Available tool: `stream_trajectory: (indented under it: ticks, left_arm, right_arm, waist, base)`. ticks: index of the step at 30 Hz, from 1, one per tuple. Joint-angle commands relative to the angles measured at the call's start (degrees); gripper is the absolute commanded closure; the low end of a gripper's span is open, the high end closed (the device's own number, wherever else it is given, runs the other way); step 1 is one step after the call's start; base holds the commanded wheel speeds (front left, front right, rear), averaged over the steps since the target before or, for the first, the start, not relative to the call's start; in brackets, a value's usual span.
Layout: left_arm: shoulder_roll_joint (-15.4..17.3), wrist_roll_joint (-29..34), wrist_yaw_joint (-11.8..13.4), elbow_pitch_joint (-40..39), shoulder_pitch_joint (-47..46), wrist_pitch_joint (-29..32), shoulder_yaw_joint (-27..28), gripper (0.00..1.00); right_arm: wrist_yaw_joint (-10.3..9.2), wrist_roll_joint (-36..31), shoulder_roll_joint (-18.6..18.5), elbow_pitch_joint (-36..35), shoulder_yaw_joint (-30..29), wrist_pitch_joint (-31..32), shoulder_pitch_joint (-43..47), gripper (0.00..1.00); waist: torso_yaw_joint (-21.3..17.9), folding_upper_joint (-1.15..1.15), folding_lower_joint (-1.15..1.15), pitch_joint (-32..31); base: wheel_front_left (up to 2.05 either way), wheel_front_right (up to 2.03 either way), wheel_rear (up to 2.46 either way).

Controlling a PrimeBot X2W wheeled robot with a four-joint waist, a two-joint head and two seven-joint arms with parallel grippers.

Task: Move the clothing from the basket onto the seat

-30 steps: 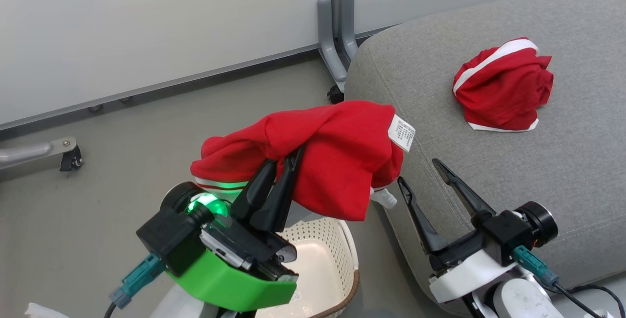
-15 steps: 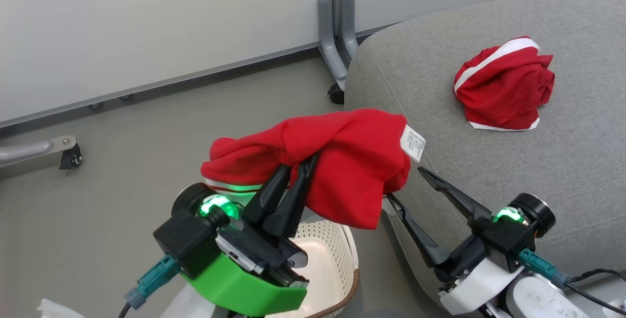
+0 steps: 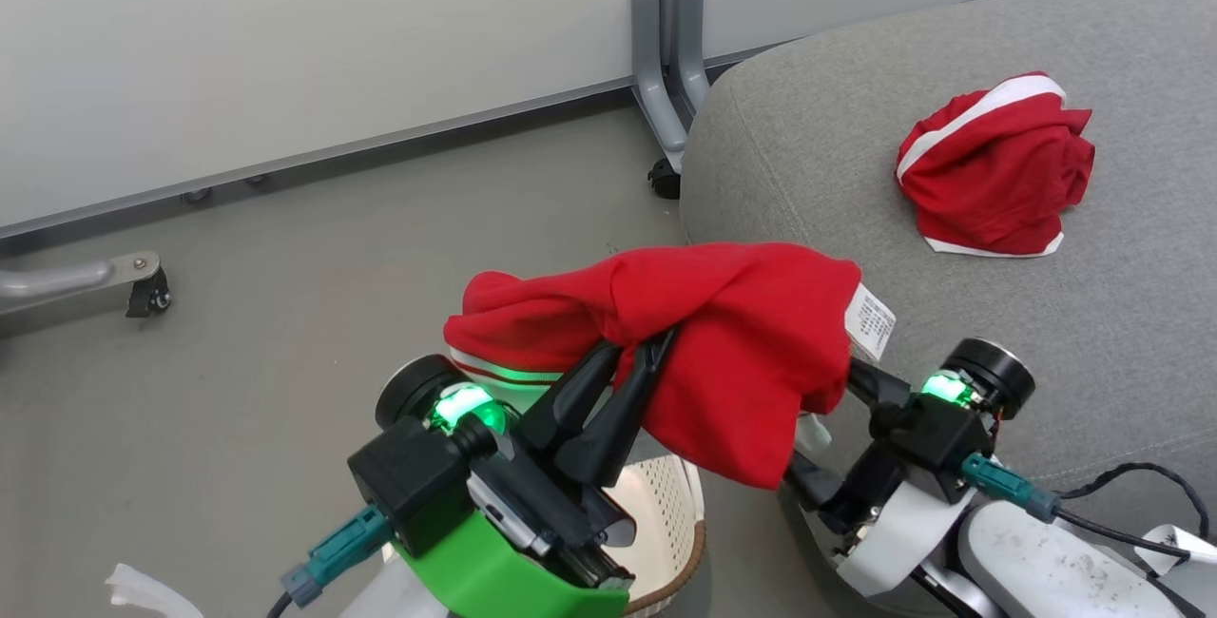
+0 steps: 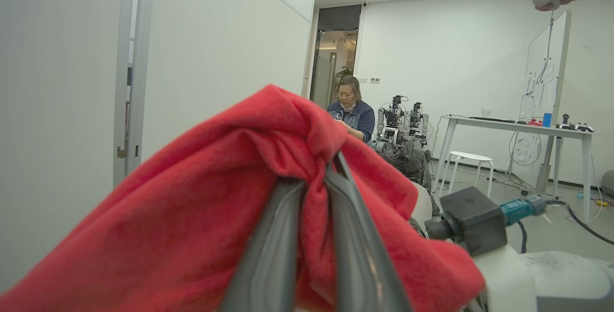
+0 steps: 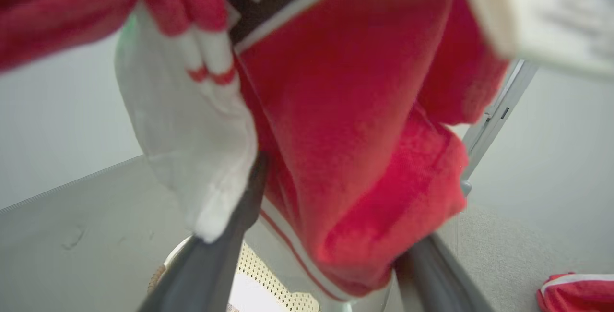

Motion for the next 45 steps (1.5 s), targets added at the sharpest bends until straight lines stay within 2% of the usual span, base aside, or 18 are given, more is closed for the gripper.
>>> stream_trajectory:
  ticks: [1,11,12,13,21,45]
  left_arm:
    - [0.3,-0.1,-0.2,0.1,-0.9,-0.2,-0.2,1.00]
    - [-0.4,-1.0,-0.2,0.7,-1.3,-0.2,-1.1,1.00]
    - [-0.4,-1.0,-0.2,0.7,-1.3,-0.2,-1.0,1.00]
    - [-0.5,-1.1,-0.2,0.7,-1.2,-0.2,-0.8,1.00]
    - [-0.3,-1.3,-0.2,0.7,-0.2,-0.2,0.1,1.00]
    - [-0.6,-0.7,-0.2,1.1,0.5,-0.2,0.3,1.00]
  right_arm:
    - [-0.04,0.4,-0.2,-0.3,1.0,0.0,-1.2,0.00]
    - [-0.04,0.8,2.3,1.1,6.4,0.0,-5.7,0.00]
    - [-0.04,0.7,2.4,1.5,6.6,0.0,-5.9,0.76]
    - [-0.04,0.4,2.7,1.7,6.6,0.0,-6.2,1.00]
    - [-0.04,-0.4,4.1,1.5,5.2,0.0,-4.4,1.00]
    - [-0.04,-1.7,3.8,1.2,4.1,0.0,-3.6,1.00]
  waist:
    - [0.2,0.00,0.00,0.0]
    - [1.3,0.00,0.00,-0.4]
    - [1.4,0.00,0.00,-0.4]
    - [1.6,0.00,0.00,-0.5]
    - [2.0,0.00,0.00,-0.9]
    - [1.2,0.00,0.00,-1.6]
  base:
    - [0.00,0.00,0.00]
    - [0.00,0.00,0.00]
    - [0.00,0.00,0.00]
    - [0.00,0.00,0.00]
    - [0.00,0.00,0.00]
    - [0.00,0.00,0.00]
